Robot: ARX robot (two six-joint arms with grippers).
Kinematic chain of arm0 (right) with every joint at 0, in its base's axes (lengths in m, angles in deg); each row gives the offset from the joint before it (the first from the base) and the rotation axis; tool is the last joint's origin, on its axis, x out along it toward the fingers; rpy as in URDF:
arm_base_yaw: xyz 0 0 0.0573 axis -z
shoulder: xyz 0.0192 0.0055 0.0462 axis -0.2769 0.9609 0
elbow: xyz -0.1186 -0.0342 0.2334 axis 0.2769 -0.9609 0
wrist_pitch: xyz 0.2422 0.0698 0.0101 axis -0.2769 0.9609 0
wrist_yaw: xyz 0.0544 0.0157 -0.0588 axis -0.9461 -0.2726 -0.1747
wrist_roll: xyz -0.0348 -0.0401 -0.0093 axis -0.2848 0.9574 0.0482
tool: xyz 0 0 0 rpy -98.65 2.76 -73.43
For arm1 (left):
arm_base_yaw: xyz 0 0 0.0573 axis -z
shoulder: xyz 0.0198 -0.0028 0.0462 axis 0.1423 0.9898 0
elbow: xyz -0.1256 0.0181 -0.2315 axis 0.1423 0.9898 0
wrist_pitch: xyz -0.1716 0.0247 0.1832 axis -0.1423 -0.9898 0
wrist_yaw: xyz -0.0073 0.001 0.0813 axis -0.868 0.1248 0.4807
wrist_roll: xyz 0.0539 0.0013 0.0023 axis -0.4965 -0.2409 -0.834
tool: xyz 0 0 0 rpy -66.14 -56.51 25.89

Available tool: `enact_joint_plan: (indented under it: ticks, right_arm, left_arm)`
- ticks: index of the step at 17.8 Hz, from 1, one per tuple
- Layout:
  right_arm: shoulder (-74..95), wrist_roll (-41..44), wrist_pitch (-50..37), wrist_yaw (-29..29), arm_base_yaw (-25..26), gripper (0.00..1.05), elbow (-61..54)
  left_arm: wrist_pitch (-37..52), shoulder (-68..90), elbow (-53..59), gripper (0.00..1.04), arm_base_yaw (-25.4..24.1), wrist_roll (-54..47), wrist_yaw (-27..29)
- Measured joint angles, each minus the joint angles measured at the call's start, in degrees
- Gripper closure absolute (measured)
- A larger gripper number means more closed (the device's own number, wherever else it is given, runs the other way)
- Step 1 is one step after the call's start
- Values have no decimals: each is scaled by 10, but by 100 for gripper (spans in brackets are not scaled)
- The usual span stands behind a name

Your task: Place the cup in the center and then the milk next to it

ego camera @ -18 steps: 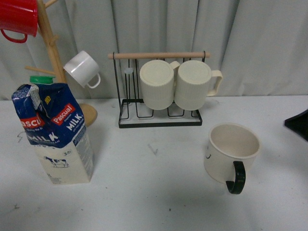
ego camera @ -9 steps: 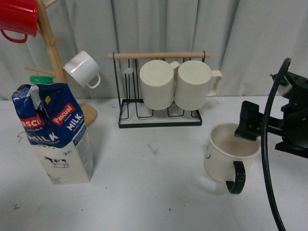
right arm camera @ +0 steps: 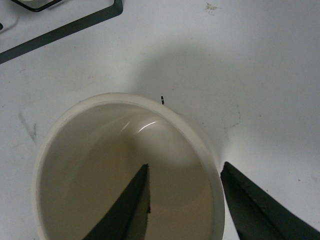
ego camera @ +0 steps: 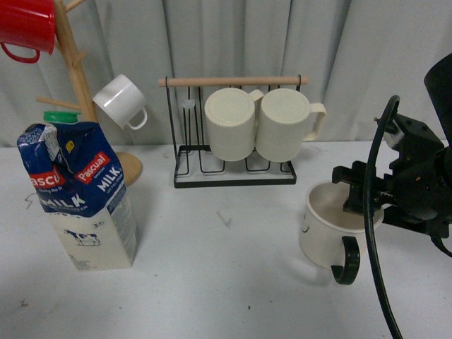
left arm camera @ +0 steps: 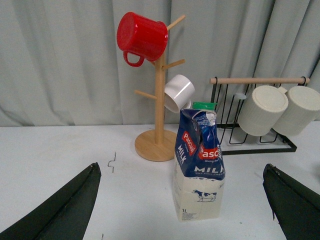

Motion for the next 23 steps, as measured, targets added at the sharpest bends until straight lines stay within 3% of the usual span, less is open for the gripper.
enact_joint_plan:
  ticks: [4,5,9,13,16,23]
  right_arm:
    - [-15,-3,19,-7,3,99,-3]
    - [-30,-5,24,-13,-1,102,-4]
    - [-74,-11,66,1,-66,102,34]
    - [9,-12,128,42,-114,102,137]
    - [72,-5,154,74,-129,102,197]
    - [140,4,185,89,-136,102,274]
  left_arm:
    - [0,0,0,7,0,0,0]
    - [0,0,0,7,0,0,0]
    - [0,0,0,7,0,0,0]
    - [0,0,0,7,0,0,0]
    - [0,0,0,7,0,0,0]
    - [0,0,0,7,0,0,0]
